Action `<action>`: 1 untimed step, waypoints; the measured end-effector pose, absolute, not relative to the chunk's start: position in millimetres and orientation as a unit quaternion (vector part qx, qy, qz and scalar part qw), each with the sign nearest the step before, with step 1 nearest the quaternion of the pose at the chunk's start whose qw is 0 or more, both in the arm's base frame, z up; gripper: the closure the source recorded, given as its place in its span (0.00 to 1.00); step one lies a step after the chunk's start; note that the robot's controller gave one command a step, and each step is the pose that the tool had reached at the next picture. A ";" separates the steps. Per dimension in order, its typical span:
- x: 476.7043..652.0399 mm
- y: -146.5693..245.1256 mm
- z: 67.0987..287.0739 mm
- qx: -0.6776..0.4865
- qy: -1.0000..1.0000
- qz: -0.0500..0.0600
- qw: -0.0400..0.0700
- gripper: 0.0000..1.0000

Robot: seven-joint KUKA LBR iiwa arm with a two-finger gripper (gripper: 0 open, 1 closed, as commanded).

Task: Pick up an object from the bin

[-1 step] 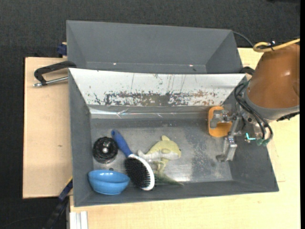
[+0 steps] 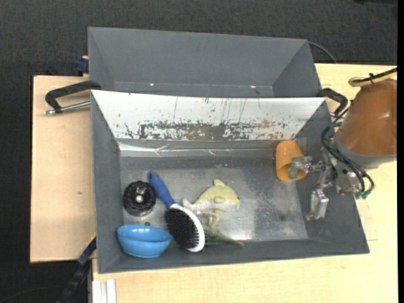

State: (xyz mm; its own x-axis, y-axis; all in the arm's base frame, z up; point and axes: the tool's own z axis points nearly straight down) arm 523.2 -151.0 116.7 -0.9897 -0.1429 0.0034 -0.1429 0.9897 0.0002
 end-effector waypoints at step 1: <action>598.8 -145.6 138.0 0.109 -0.994 0.001 -0.006 0.00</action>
Offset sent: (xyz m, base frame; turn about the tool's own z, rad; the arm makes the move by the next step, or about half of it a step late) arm 0.0709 0.0043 0.0182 -0.0747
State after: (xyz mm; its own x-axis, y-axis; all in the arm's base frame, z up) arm 598.8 -145.6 138.0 -0.9762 -0.2168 -0.0110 -0.2167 0.9762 -0.0030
